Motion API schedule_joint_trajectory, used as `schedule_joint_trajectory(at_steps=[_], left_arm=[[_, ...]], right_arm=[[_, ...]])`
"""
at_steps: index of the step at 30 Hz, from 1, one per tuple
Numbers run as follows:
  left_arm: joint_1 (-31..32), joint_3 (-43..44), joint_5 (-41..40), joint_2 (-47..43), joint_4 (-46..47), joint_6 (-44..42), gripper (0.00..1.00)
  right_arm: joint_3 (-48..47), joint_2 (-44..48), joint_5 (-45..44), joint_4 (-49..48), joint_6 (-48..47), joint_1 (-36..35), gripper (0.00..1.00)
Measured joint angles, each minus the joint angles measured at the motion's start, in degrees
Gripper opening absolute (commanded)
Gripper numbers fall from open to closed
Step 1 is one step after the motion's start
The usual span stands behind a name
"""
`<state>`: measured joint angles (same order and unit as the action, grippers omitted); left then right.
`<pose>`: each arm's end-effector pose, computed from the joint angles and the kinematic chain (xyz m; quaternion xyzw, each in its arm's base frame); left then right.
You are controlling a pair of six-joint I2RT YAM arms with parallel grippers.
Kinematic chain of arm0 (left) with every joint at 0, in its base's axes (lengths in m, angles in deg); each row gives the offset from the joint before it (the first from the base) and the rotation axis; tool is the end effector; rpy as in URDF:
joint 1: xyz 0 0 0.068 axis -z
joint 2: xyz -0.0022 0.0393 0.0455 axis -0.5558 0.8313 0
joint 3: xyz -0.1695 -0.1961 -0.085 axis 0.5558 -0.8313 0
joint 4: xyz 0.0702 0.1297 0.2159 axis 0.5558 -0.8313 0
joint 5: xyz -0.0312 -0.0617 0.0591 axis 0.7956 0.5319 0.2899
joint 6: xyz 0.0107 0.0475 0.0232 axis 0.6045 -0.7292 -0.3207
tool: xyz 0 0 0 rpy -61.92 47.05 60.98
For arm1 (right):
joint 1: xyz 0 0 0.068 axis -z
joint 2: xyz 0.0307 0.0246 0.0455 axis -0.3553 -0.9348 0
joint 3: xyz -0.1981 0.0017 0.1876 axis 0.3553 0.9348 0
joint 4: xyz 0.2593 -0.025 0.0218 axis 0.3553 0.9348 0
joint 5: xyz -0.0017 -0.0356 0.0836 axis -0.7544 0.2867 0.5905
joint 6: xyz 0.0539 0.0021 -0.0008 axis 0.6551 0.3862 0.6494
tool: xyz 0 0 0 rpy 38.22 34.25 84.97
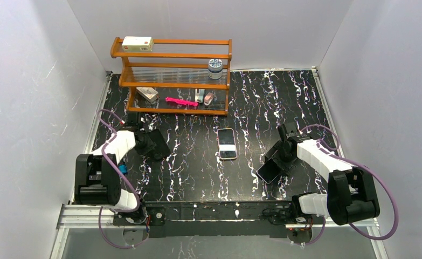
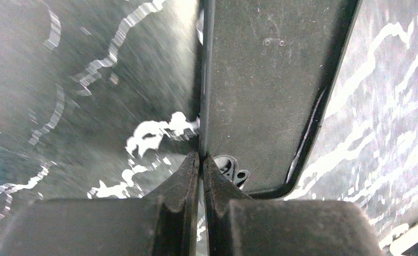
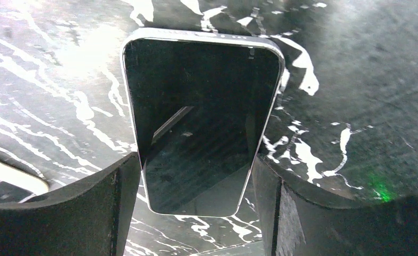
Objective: Put the phone into the phone case
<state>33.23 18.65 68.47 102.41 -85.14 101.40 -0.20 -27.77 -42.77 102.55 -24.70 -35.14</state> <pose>0.2709 0.0036 0.1728 -0.2836 0.9279 -0.0517 0.2365 0.1963 0.0460 0.1628 0.3638 0.9222 0.0243 0.1288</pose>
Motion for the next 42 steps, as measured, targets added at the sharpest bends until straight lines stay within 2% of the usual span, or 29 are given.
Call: schedule_joint_trajectory(at_steps=[4,9,20,24,26,33,36,39,40,41,42], left_arm=[[5.3,-2.3,1.2,-3.8,-1.2,0.5,0.0],[15.8,-3.0,0.5,-6.6,-1.5,3.1,0.0],[29.1,-3.1,-2.7,-6.6,-1.1,9.6,0.0],[32.7,-4.5,-2.9,-6.6,0.3,12.2,0.05],[33.8,-5.3,-2.6,-6.6,0.8,13.6,0.12],[34.5,-7.8,1.0,-9.2,4.1,18.3,0.48],[34.3,-7.5,1.4,-10.7,4.5,18.7,0.58],[32.8,-5.9,2.6,-10.7,3.5,18.1,0.64],[31.6,-5.2,3.4,-10.7,3.1,17.6,0.69],[30.0,-4.6,4.2,-10.7,3.0,17.0,0.79],[28.4,-4.3,5.2,-10.7,3.1,16.3,0.86]], right_arm=[[0.1,0.2,1.4,-3.5,-1.3,0.0,0.6],[-0.3,-0.5,3.1,-5.4,-3.5,0.0,0.59],[-0.2,-1.1,10.5,-12.6,-12.1,0.0,0.52],[-0.1,-1.5,13.2,-14.6,-15.0,0.0,0.51],[-0.1,-1.6,14.1,-14.9,-16.0,0.0,0.5],[-0.1,-1.7,15.6,-15.0,-17.9,-0.1,0.48],[-0.1,-1.7,15.9,-14.9,-18.1,-0.5,0.47],[-0.2,-1.5,16.0,-14.7,-18.1,-1.1,0.47],[-0.3,-1.3,16.0,-14.5,-18.1,-1.4,0.46],[-0.5,-0.9,15.9,-14.3,-18.1,-1.7,0.46],[-0.7,-0.4,15.9,-14.0,-18.1,-2.2,0.46]])
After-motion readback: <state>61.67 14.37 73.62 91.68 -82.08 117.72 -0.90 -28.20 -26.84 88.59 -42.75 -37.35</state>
